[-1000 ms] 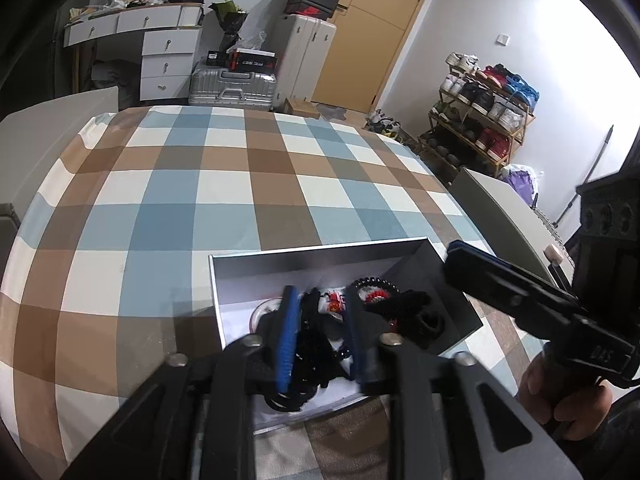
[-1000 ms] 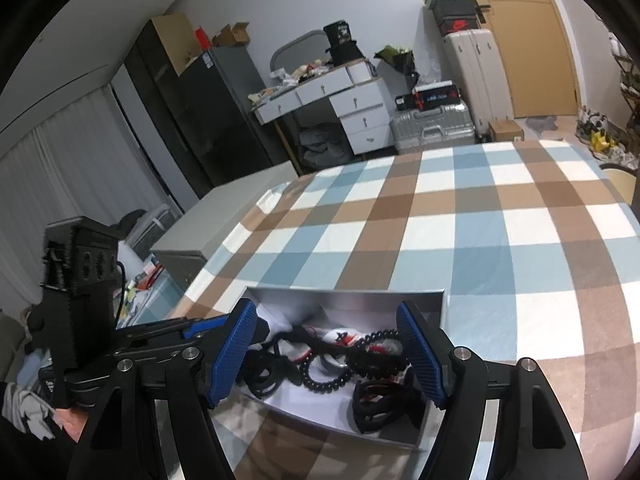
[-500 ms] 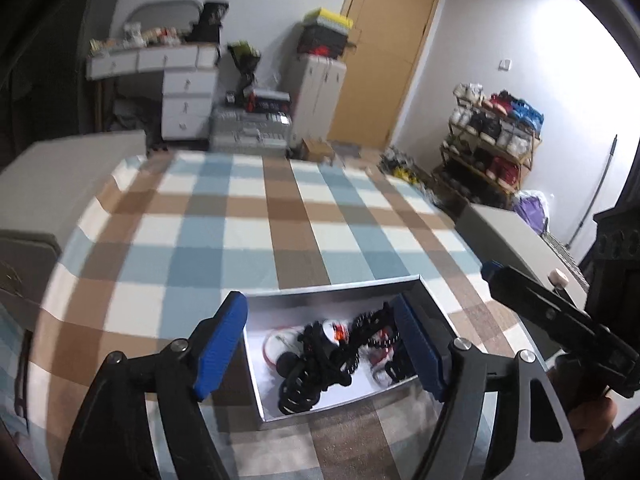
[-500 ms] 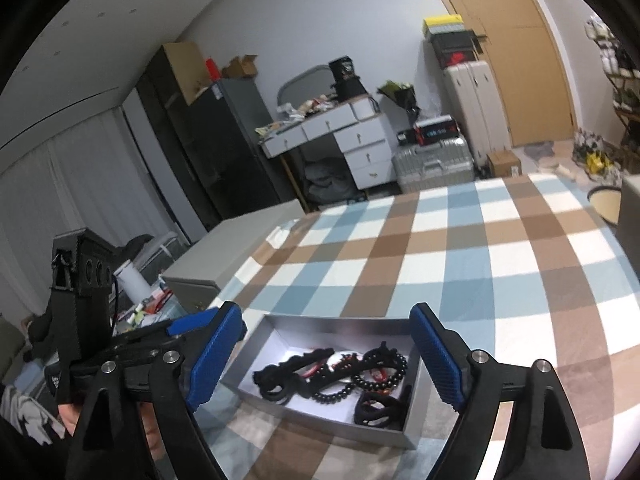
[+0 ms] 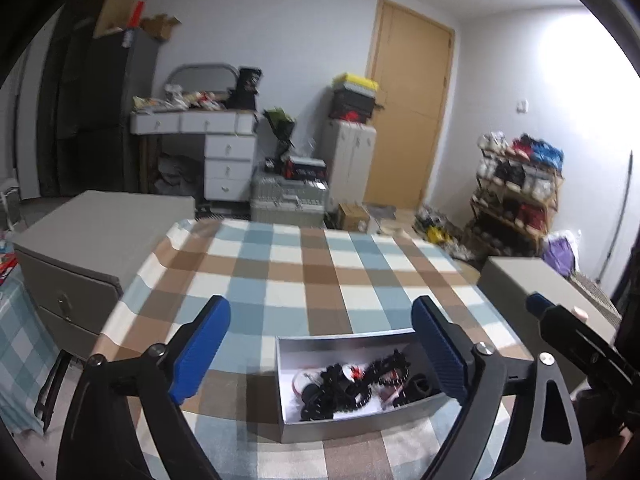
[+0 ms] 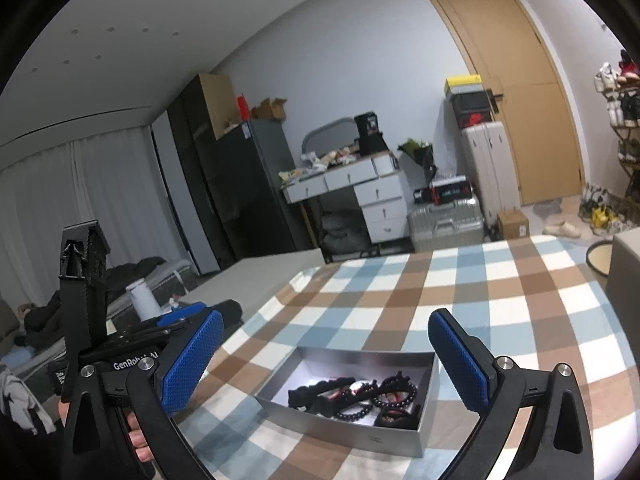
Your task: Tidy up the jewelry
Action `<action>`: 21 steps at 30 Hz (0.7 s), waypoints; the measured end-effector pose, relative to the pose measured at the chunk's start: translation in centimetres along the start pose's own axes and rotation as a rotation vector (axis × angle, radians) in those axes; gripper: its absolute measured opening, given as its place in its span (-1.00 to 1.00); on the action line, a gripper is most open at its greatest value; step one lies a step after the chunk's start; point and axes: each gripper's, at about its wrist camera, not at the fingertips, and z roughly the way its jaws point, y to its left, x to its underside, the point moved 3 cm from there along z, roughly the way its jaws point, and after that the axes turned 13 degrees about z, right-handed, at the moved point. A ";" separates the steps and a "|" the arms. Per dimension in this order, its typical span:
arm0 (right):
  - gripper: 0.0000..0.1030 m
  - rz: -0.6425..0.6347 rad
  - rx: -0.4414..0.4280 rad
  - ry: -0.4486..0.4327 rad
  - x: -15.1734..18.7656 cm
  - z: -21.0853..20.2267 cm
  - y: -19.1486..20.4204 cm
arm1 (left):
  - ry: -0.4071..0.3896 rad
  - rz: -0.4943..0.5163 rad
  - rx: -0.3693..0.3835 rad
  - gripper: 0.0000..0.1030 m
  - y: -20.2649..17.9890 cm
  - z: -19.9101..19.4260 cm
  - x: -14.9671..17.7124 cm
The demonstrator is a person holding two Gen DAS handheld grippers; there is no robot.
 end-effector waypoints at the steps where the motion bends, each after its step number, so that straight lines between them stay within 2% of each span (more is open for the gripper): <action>1: 1.00 -0.003 -0.002 -0.011 0.0 -0.2 0.0 | -0.021 -0.001 -0.022 0.88 0.0 -0.5 0.0; 2: 1.00 -0.008 -0.001 -0.021 0.0 -0.4 0.1 | -0.047 -0.001 -0.046 0.97 0.2 -0.9 0.0; 4: 1.00 -0.025 0.004 -0.046 0.0 -1.0 0.3 | -0.099 0.007 -0.099 0.98 0.3 -1.8 -0.1; 8: 1.00 -0.072 -0.001 -0.110 0.0 -2.5 1.1 | -0.167 0.028 -0.156 0.98 0.6 -2.9 -0.4; 14: 1.00 -0.136 -0.017 -0.229 0.2 -4.3 2.0 | -0.209 0.033 -0.171 0.98 1.0 -3.3 -0.2; 17: 1.00 -0.169 -0.010 -0.248 0.6 -4.4 2.0 | -0.231 0.051 -0.200 0.98 0.9 -3.2 0.3; 21: 1.00 -0.200 0.027 -0.233 1.5 -3.5 1.5 | -0.215 0.070 -0.240 0.98 0.9 -2.5 1.5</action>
